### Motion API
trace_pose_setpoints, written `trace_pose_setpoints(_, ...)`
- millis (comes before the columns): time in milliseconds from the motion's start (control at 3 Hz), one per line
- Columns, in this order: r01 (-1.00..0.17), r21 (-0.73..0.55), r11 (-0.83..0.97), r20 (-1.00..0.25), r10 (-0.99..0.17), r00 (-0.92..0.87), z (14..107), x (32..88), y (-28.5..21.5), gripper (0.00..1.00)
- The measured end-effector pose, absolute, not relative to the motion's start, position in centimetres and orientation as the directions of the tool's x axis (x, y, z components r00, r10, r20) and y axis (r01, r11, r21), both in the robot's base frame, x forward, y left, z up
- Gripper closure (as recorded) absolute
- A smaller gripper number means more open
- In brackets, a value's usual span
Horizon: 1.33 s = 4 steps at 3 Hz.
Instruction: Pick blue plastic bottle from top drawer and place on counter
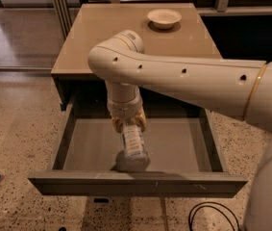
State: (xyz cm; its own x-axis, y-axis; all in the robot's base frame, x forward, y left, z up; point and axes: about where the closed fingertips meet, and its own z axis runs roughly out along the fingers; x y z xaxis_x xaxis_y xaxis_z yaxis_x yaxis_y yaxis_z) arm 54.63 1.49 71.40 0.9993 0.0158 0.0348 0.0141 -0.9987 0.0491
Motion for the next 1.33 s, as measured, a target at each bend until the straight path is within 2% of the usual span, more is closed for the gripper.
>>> trace_pose_setpoints(333,-0.026,0.110,-0.994,0.120,-0.013,0.993,78.5,53.7,-0.3,1.00)
trace_pose_setpoints(667,-0.073,0.157,-0.985,0.172,-0.045,0.984,82.6,56.2,-1.0,1.00)
trace_pose_setpoints(1000,-0.100,0.159,-0.982,0.207,-0.066,0.976,84.5,61.6,-0.2,1.00)
trace_pose_setpoints(1333,-0.149,0.107,-0.983,0.258,-0.117,0.959,86.5,66.8,0.6,1.00)
